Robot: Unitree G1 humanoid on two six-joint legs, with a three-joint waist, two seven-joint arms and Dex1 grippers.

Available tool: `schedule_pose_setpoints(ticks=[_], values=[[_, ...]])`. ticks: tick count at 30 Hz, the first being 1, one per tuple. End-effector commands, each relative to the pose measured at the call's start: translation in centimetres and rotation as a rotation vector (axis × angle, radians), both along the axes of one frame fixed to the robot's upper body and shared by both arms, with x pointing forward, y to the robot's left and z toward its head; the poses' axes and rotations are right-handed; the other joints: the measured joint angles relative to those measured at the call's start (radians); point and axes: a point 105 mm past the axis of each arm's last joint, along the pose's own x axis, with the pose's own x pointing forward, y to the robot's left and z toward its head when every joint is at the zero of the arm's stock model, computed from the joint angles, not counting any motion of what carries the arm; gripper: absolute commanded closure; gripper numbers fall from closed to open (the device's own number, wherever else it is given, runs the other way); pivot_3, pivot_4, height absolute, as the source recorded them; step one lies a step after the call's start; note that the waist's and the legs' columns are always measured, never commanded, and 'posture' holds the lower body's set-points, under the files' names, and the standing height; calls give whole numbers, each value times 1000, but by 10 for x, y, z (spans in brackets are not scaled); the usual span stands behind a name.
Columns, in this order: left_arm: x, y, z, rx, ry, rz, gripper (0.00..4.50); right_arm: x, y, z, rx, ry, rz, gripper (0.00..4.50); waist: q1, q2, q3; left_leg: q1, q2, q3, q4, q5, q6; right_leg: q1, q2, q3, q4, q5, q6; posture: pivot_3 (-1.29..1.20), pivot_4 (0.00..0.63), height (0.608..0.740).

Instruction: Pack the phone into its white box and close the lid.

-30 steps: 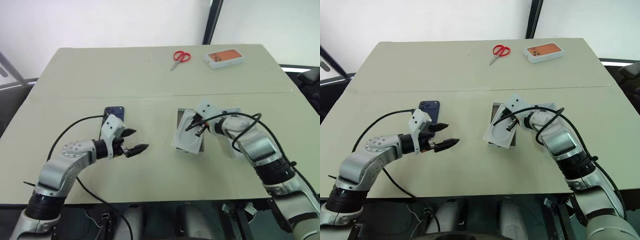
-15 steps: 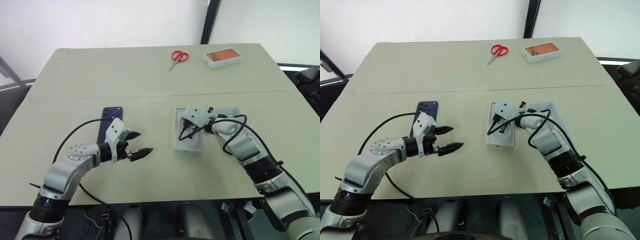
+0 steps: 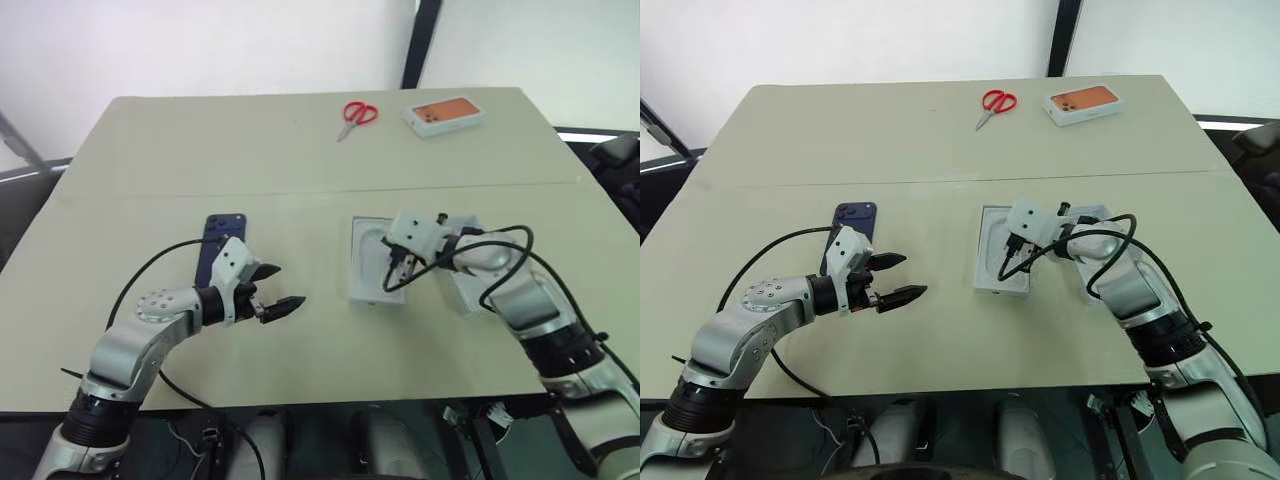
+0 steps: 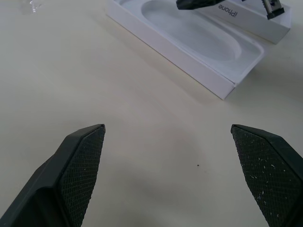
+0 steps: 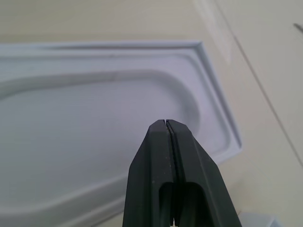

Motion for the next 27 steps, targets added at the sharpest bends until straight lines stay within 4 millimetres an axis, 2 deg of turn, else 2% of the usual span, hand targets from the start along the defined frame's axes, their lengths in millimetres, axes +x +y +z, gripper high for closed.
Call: schedule_pose_setpoints(ticks=[1,8,12,18,23,27], values=[[1,-4,8,-12,-42,-13,0,-12,8,-2,-32,10,64,4480,1,0,0,0,0,0,0,0,0,0,0,0,0,0,0,0,150,740],[1,-5,9,-14,-45,-12,0,2,13,-18,-58,-7,14,4480,2,0,0,1,0,0,0,0,0,2,0,0,0,0,0,0,150,740],[0,-4,9,-13,-43,-6,0,13,17,-15,-28,-51,-21,4480,2,0,0,2,0,0,0,0,0,2,0,0,0,0,0,0,150,740],[-1,-5,9,-16,-41,-5,0,19,20,-13,-3,-65,-35,4480,3,0,0,2,0,0,0,0,0,2,-1,0,0,0,0,0,150,740],[0,-6,10,-21,-42,-4,0,16,24,-1,50,-66,-25,4480,2,0,0,2,0,0,0,0,0,2,0,0,0,0,0,0,150,740],[-1,-4,11,-23,-40,1,0,5,13,19,65,-68,-9,4480,5,0,0,2,0,0,0,0,0,2,0,0,0,0,0,0,150,740]])
